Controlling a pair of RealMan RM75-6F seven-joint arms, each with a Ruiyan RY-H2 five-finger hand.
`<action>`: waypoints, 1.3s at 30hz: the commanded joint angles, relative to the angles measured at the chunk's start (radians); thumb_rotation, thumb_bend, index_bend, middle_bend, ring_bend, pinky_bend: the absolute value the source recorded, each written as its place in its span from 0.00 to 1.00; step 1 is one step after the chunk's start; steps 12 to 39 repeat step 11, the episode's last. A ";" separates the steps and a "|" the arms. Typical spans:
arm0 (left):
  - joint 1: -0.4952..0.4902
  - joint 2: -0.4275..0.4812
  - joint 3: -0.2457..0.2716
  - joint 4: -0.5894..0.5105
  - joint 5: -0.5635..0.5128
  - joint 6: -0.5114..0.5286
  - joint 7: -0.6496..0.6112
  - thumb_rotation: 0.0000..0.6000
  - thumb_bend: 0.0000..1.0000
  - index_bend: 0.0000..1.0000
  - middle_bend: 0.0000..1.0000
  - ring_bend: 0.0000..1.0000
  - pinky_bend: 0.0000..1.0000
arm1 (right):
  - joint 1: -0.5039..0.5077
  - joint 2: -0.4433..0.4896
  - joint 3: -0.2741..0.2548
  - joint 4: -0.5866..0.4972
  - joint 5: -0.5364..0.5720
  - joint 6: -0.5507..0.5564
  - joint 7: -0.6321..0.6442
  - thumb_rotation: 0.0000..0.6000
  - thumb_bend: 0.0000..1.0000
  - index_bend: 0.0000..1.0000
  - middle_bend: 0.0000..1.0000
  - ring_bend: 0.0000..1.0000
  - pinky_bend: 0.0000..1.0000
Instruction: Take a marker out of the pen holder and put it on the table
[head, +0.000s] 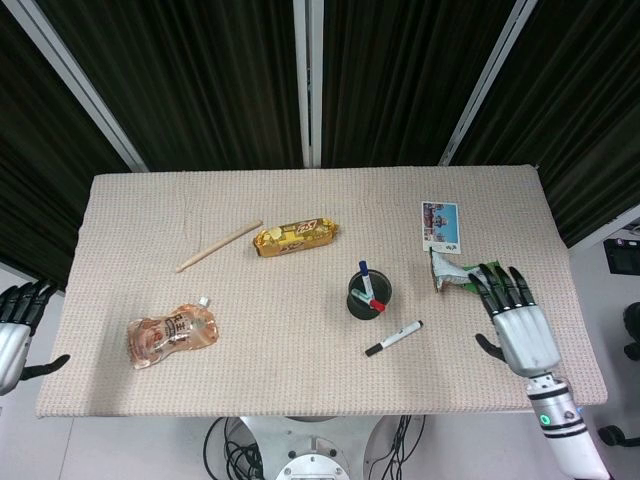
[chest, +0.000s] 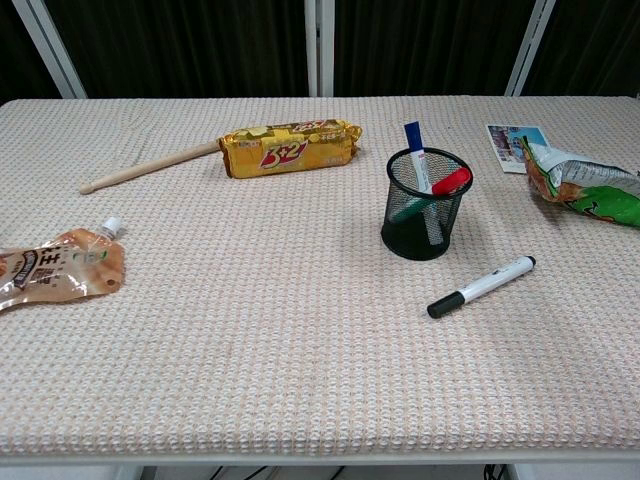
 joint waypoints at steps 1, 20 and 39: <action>-0.002 0.003 -0.007 -0.015 0.011 0.015 0.011 1.00 0.09 0.03 0.00 0.00 0.00 | -0.090 0.100 -0.032 -0.014 0.092 0.042 0.061 1.00 0.08 0.00 0.00 0.00 0.00; -0.006 0.015 -0.010 -0.041 0.031 0.033 0.046 1.00 0.09 0.03 0.00 0.00 0.00 | -0.172 0.140 -0.020 0.057 0.193 0.055 0.163 1.00 0.08 0.00 0.00 0.00 0.00; -0.006 0.015 -0.010 -0.041 0.031 0.033 0.046 1.00 0.09 0.03 0.00 0.00 0.00 | -0.172 0.140 -0.020 0.057 0.193 0.055 0.163 1.00 0.08 0.00 0.00 0.00 0.00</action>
